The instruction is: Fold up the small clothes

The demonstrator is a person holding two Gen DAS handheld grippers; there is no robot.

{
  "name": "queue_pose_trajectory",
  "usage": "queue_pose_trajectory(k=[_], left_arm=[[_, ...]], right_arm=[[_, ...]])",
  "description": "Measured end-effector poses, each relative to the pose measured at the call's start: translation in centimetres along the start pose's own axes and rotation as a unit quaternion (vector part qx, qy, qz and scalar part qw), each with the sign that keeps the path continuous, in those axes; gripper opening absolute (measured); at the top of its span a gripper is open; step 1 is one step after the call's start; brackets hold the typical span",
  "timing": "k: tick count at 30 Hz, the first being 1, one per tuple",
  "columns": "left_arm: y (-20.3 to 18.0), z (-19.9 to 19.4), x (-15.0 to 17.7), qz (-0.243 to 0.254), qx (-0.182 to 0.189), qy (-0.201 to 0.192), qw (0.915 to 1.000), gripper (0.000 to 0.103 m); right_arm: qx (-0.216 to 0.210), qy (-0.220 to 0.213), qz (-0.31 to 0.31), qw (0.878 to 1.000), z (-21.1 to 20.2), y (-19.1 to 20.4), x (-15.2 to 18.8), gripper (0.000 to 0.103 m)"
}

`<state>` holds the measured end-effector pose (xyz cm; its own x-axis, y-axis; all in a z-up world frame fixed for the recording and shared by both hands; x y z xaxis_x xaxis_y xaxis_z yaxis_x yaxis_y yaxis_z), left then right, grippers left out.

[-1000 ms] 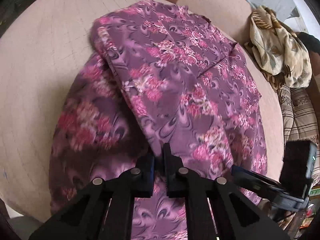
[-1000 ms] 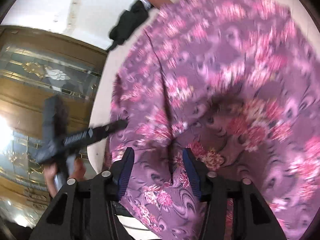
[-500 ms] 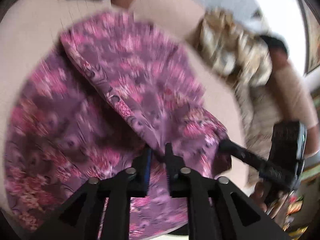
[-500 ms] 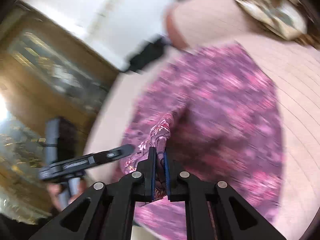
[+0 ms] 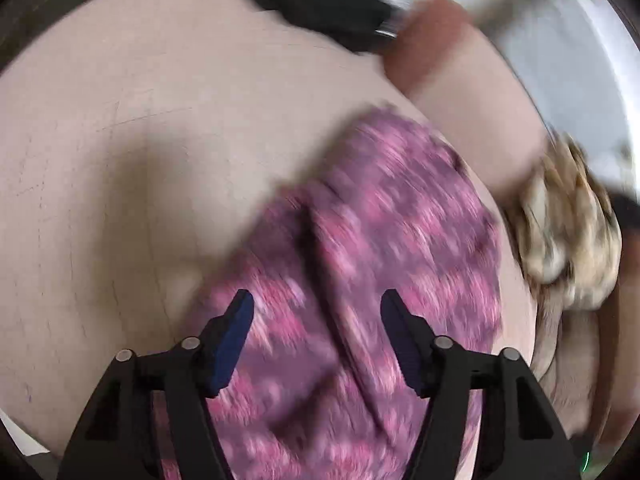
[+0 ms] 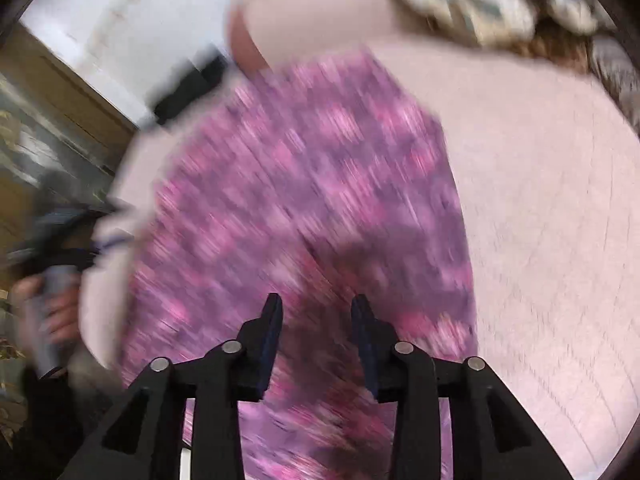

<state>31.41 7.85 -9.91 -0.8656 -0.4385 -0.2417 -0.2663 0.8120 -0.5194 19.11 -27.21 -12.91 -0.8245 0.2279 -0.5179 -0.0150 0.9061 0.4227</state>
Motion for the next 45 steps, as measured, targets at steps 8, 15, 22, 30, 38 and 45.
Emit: queue_pose_trajectory(k=[8, 15, 22, 30, 38, 45], left_arm=[[3.1, 5.0, -3.3, -0.088, 0.057, 0.036, 0.9939, 0.024], [3.0, 5.7, -3.8, -0.115, 0.1, 0.029, 0.9878, 0.041], [4.0, 4.3, -4.3, -0.132, 0.102, 0.021, 0.9857, 0.004], [5.2, 3.9, -4.2, -0.151, 0.075, 0.004, 0.9857, 0.005], [2.5, 1.6, -4.4, -0.054, -0.002, -0.029, 0.9981, 0.048], [-3.4, -0.6, 0.0, 0.085, 0.009, -0.025, 0.996, 0.048]], right_arm=[[-0.139, 0.035, -0.053, 0.988, 6.7, 10.1, -12.0, 0.064], [-0.139, 0.123, -0.019, 0.982, 22.3, 13.4, -21.8, 0.064], [-0.082, 0.151, -0.005, 0.985, 32.3, 14.3, -25.4, 0.027], [-0.067, 0.092, -0.033, 0.993, 29.6, 14.4, -26.7, 0.002], [-0.095, 0.088, -0.029, 0.991, 24.8, 14.2, -24.3, 0.038], [-0.078, -0.001, 0.024, 0.997, 5.3, 5.1, -10.8, 0.067]])
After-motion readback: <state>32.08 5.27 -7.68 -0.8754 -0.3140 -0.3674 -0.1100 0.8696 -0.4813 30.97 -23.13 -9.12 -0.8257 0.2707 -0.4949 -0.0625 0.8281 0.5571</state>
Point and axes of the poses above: each gripper's, at about its wrist camera, not at the fingertips, and z roughly the way its jaws point, y to its left, x to its underside, the point moved 5 cm from there along z, roughly the way its jaws point, and after that the axes turned 3 degrees about x, right-handed, at the moved point
